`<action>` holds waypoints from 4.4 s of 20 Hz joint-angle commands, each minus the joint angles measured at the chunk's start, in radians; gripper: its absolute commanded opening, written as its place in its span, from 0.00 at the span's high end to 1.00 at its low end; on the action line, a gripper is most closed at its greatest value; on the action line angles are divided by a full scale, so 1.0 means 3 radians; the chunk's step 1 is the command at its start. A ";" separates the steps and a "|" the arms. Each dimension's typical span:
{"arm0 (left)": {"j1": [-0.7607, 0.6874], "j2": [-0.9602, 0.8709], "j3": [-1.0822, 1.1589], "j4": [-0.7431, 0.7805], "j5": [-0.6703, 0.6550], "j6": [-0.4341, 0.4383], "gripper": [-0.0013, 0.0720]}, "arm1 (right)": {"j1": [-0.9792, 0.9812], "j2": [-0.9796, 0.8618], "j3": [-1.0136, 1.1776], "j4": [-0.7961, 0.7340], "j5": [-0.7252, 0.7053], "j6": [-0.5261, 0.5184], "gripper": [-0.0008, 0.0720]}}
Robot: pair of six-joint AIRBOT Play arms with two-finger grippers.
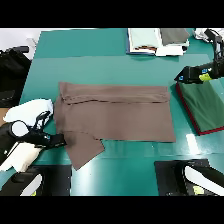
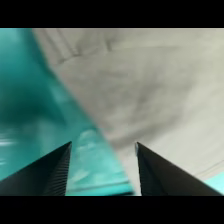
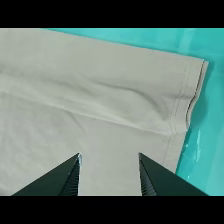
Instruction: Fold the shirts.
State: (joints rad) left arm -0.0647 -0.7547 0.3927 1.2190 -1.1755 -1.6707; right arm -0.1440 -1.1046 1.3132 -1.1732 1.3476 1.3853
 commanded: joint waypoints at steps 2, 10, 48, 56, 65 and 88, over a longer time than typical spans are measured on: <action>0.0003 0.0043 -0.0259 -0.0619 0.0590 0.0046 0.33 | 0.0004 0.0018 0.0001 0.0013 0.0058 0.0003 0.42; 0.0003 0.0055 0.0144 -0.0736 0.0230 0.0361 0.95 | -0.0366 0.0155 -0.0413 -0.0037 0.0425 -0.0085 0.42; 0.0003 0.0116 0.1225 -0.0014 -0.0320 0.0643 0.95 | -0.0328 0.0385 -0.1167 -0.0753 0.0506 0.0014 0.96; 0.0003 -0.1072 0.1642 0.0207 0.0484 0.0797 0.95 | -0.0327 -0.0760 -0.0262 0.0015 0.0290 0.0022 0.96; 0.0003 -0.1109 0.2014 0.0205 0.0539 0.0731 0.33 | -0.0329 -0.1115 0.0347 0.0100 0.0095 -0.0100 0.28; -0.1503 -0.1986 0.2380 -0.0439 0.1211 0.0271 0.95 | -0.0459 -0.1698 -0.0387 0.1058 -0.0085 -0.0903 0.96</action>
State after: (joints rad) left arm -0.4553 -1.2549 1.0676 1.1187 -0.8673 -1.5784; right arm -0.3046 -1.6394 1.1496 -0.8810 1.2968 1.1275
